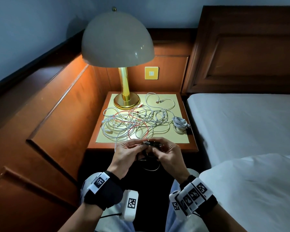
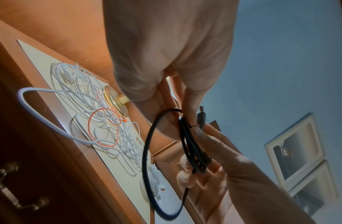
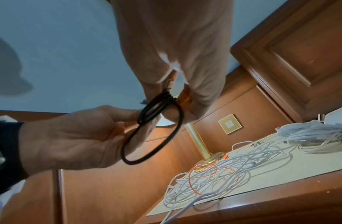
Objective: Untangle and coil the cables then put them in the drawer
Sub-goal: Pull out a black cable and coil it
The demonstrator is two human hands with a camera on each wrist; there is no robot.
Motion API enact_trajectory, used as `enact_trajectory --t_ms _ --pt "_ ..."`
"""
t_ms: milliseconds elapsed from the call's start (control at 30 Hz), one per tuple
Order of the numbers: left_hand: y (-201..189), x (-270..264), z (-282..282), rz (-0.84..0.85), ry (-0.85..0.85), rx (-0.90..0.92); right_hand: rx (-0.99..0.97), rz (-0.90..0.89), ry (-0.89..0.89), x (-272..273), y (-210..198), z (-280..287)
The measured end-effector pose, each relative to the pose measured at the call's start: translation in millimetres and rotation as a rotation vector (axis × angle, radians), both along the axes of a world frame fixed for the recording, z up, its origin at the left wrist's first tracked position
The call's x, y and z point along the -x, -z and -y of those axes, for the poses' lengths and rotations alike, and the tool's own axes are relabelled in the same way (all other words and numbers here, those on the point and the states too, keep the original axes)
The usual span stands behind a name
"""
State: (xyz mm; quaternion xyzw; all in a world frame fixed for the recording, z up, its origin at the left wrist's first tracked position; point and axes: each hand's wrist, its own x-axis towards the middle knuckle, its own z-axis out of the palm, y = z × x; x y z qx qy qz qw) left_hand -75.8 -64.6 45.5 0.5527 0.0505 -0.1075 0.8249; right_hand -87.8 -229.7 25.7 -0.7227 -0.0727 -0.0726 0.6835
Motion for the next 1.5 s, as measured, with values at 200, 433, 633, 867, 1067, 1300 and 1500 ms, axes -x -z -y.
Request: enact_trajectory --t_ms 200,433,633,867,1067,1300,1500 --pt "5.1 -2.4 0.0 -0.037 -0.012 -0.085 0.024 0.154 0.127 1.3 -13.4 -1.6" --pt "16.7 1.8 -9.9 -0.065 0.001 -0.136 -0.304 0.06 0.138 -9.5 -42.7 20.8" --pt "20.0 1.0 -19.7 -0.067 -0.034 -0.17 -0.318 -0.029 0.124 -8.2 -40.9 40.9" --pt "10.2 2.4 -27.8 -0.016 0.007 -0.138 -0.037 -0.186 0.135 -23.3 -10.4 41.7" --pt "-4.2 3.9 -20.5 0.029 0.075 -0.124 0.17 -0.414 -0.194 -29.1 -16.9 21.4" --pt "0.1 3.4 -20.2 0.049 0.089 -0.146 0.169 -0.492 -0.339 -26.6 -31.4 19.3" --pt "1.7 4.4 -14.5 0.065 0.107 -0.155 0.347 -0.259 -0.337 -21.1 -27.9 23.3"
